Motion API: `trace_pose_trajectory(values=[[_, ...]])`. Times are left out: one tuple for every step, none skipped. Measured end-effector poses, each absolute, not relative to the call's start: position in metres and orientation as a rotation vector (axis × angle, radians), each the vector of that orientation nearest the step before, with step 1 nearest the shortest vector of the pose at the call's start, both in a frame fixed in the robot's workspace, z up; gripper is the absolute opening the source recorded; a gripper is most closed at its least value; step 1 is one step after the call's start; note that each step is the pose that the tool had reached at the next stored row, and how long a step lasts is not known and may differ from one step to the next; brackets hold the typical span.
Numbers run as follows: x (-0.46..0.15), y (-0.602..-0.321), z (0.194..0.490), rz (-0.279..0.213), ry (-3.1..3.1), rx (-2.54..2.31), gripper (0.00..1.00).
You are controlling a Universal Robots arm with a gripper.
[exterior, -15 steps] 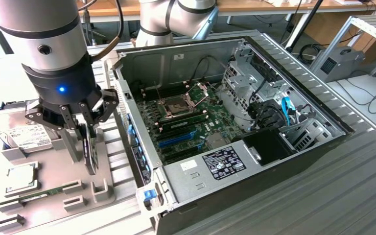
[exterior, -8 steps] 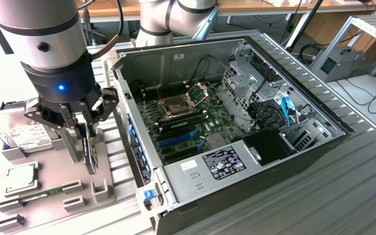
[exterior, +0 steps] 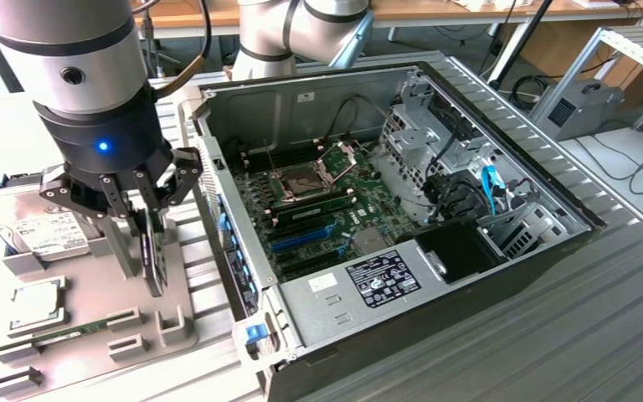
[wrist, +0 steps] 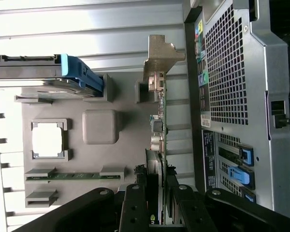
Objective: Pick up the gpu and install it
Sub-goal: 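Pick up the gpu and move the gpu toward the slot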
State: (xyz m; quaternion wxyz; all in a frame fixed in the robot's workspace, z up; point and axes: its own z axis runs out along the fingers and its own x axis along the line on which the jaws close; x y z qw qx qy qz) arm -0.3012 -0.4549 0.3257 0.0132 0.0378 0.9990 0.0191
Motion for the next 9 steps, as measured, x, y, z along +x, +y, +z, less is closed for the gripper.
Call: trace_pose_trajectory(values=[[-0.3012,-0.4549,0.3261,0.059,3.112,0.118,0.26],[-0.3012,-0.4548,0.3265,0.059,3.112,0.118,0.26],[-0.3012,-0.4548,0.3268,0.059,3.112,0.118,0.26],[-0.3012,-0.4548,0.3272,0.059,3.112,0.118,0.26],[-0.3012,-0.4548,0.3275,0.059,3.112,0.118,0.26],[-0.3012,-0.4548,0.3279,0.059,3.112,0.118,0.26],[-0.3012,-0.4548,0.3282,0.059,3.112,0.118,0.26],[-0.3012,-0.4548,0.3286,0.059,3.112,0.118,0.26],[-0.3012,-0.4548,0.3289,0.059,3.112,0.118,0.26]])
